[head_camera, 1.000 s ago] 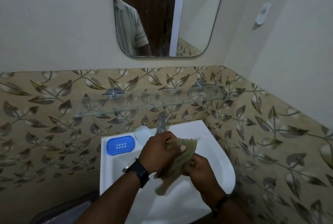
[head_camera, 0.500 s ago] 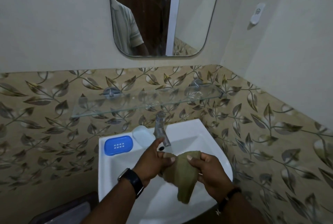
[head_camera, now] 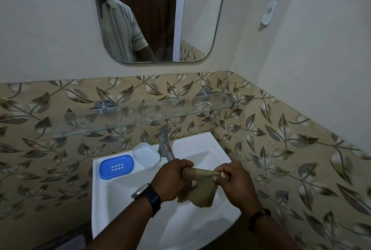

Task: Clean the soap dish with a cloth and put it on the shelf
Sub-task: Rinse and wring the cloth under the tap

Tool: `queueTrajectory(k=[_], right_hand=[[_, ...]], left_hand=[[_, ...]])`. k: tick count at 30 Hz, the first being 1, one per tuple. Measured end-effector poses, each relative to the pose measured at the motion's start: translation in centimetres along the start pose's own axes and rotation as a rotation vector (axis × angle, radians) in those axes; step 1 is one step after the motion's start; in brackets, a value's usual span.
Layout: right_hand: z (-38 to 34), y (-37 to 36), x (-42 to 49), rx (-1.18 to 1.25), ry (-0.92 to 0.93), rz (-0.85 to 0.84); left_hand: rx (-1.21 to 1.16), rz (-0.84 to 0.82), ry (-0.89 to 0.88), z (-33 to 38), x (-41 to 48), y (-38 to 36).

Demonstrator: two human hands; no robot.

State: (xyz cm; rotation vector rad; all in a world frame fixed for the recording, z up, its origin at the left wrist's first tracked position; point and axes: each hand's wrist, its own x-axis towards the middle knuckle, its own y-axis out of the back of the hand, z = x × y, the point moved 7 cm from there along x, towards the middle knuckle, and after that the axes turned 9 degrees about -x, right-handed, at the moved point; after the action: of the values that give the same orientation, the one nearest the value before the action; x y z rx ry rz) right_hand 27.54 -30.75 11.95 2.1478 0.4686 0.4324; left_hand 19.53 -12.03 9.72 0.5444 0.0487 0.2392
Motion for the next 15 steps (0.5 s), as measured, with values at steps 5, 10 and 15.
queueTrajectory(k=[5, 10, 15], right_hand=[[2.7, -0.1, 1.9, 0.098, -0.065, 0.052], [5.2, -0.2, 5.6, 0.126, -0.153, 0.138], [6.3, -0.7, 11.4, -0.024, -0.109, 0.166]], left_hand=[[0.193, 0.169, -0.133, 0.8, 1.9, -0.7], [0.182, 0.204, -0.057, -1.0, 5.4, -1.7], [0.194, 0.161, 0.039, -1.4, 10.5, -2.7]])
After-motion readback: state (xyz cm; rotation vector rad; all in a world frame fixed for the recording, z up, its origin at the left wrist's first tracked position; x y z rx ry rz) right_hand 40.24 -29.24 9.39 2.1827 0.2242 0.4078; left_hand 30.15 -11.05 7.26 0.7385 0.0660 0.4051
